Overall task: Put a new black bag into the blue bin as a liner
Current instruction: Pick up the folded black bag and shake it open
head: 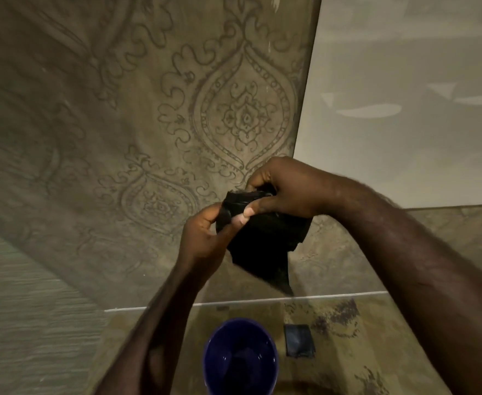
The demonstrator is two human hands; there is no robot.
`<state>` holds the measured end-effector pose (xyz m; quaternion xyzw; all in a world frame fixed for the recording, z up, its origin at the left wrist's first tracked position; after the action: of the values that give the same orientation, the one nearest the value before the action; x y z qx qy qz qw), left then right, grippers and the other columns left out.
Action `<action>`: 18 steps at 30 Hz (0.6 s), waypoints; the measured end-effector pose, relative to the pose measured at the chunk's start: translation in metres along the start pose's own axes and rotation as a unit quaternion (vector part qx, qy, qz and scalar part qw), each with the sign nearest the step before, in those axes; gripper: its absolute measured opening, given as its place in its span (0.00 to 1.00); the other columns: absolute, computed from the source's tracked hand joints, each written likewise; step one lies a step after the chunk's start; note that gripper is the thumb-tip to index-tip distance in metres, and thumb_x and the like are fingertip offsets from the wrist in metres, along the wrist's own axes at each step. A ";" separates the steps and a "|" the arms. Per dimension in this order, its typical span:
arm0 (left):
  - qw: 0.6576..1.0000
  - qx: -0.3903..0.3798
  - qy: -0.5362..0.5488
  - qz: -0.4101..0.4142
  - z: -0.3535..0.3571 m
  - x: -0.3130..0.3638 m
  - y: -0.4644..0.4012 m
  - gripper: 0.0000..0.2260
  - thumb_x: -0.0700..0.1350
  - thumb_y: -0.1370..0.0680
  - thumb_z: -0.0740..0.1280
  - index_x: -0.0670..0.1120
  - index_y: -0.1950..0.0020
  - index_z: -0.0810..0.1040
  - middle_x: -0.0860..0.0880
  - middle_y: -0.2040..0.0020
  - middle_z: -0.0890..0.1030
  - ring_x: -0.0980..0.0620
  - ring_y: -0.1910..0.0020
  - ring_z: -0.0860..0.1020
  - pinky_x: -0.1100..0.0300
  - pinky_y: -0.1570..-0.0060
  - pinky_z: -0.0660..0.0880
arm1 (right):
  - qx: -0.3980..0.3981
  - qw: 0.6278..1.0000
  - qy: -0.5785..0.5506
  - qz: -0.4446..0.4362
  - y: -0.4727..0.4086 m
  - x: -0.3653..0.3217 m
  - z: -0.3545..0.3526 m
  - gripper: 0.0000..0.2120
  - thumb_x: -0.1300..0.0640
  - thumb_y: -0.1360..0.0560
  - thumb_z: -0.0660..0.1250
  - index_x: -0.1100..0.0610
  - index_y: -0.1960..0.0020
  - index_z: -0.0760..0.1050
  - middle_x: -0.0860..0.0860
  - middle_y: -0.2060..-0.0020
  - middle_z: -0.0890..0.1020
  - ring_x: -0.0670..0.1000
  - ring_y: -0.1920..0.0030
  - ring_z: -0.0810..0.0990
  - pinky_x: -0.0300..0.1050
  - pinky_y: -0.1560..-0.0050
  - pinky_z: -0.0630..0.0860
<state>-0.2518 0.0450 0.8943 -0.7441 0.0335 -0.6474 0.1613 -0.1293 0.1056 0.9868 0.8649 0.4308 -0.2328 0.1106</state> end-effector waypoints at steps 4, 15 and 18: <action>1.000 0.014 0.017 -0.003 -0.010 0.028 -0.005 0.08 0.45 0.24 0.69 0.59 0.51 0.84 0.50 0.53 0.86 0.53 0.52 0.84 0.59 0.55 0.81 | 0.059 0.998 -0.035 -0.010 0.013 -0.013 -0.024 0.13 0.55 0.32 0.77 0.55 0.48 0.83 0.48 0.54 0.85 0.46 0.53 0.83 0.46 0.49 0.79; 0.999 0.035 0.002 -0.013 -0.031 0.079 -0.007 0.10 0.49 0.20 0.64 0.49 0.51 0.84 0.47 0.55 0.86 0.55 0.55 0.83 0.62 0.57 0.79 | 0.174 0.976 -0.132 -0.012 0.037 -0.030 -0.051 0.06 0.60 0.28 0.74 0.60 0.53 0.84 0.52 0.60 0.86 0.50 0.58 0.84 0.47 0.55 0.80; 0.999 0.043 -0.021 0.015 -0.038 0.090 -0.008 0.08 0.50 0.21 0.65 0.52 0.51 0.84 0.51 0.55 0.86 0.57 0.55 0.83 0.66 0.58 0.78 | 0.206 0.970 -0.126 -0.005 0.039 -0.035 -0.056 0.05 0.57 0.28 0.74 0.59 0.54 0.84 0.50 0.61 0.85 0.47 0.59 0.83 0.44 0.55 0.79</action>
<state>-0.2756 0.0218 0.9866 -0.7496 0.0132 -0.6297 0.2035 -0.0993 0.0797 1.0529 0.8304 0.3609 -0.4242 -0.0180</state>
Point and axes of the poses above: each hand's wrist, its own y-axis away from the middle knuckle, its own z-axis out of the palm, x = y × z, the point moved 6 cm from there along -y, towards the middle knuckle
